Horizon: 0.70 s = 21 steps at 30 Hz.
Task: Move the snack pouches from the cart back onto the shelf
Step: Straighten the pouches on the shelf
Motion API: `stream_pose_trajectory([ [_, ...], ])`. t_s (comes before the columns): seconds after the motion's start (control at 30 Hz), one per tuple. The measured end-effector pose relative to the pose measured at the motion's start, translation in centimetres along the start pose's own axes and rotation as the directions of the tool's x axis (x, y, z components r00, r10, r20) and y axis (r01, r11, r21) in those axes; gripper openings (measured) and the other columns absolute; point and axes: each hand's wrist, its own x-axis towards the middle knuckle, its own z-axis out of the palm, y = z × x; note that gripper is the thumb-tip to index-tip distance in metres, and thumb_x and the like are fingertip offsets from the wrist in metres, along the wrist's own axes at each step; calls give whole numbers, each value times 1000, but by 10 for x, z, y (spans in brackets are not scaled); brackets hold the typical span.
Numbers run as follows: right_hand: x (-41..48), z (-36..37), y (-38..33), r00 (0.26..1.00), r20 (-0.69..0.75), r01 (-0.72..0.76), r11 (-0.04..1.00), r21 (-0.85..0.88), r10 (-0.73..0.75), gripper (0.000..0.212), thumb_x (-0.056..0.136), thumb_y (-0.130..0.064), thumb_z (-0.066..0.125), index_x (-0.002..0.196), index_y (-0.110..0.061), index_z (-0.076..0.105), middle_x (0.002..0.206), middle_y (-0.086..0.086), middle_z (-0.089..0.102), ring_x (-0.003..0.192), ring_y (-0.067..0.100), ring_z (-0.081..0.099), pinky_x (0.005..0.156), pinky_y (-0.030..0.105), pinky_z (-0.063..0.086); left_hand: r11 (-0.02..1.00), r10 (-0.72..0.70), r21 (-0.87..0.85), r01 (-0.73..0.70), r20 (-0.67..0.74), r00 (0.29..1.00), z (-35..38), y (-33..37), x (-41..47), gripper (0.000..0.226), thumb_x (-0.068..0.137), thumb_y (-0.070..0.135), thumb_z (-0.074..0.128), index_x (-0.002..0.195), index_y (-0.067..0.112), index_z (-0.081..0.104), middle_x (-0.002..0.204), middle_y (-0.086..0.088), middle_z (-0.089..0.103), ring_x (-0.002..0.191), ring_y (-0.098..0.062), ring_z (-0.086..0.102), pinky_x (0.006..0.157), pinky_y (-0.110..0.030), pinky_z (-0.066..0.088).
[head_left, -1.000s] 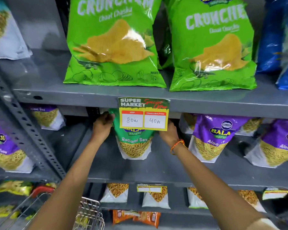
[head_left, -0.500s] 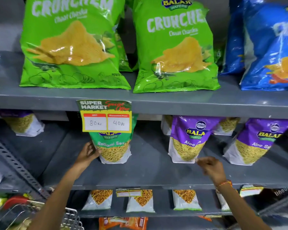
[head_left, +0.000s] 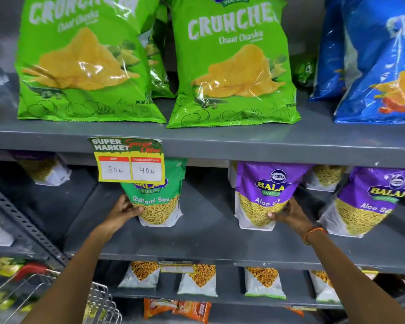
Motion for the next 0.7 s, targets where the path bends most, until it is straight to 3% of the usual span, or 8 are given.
stream_pose_trajectory([
  [0.23,-6,2,-1,998,51,20,998,55,-23,70,65,-2,76,124,-18,41,126,17,56,116,35,52,98,56,45,999,-2,40,2,-8,1000,-6,-6,1,55,82,11,63,130,18,36,134,-14,51,114,-22,47,105,-46,35],
  [0.47,-7,4,0,999,44,17,998,59,-20,68,68,-4,75,123,-19,39,127,14,55,117,32,51,98,52,45,999,32,28,-32,13,999,-6,-14,6,41,83,18,63,118,27,42,121,2,53,107,-12,49,96,-32,35],
  [0.57,-11,7,2,1000,28,12,997,80,-14,68,65,-12,77,122,-22,41,129,11,54,119,30,50,99,51,44,999,32,-23,-31,53,998,-8,-21,6,43,83,19,62,121,27,43,126,0,55,121,-19,49,102,-37,36],
  [0.63,-16,9,7,1000,-26,14,996,89,-11,69,67,-10,77,125,-22,40,132,11,51,120,29,49,102,53,41,989,47,-138,-54,-50,998,-4,-29,3,57,83,15,63,134,20,35,142,-5,45,133,-23,39,111,-42,31],
  [0.7,-24,12,14,993,-117,9,991,133,6,71,70,-6,75,129,-22,38,133,8,48,119,26,47,100,49,41,978,100,-144,-152,-314,944,8,-38,-12,63,81,14,65,136,18,33,146,-8,38,134,-25,37,110,-41,31],
])
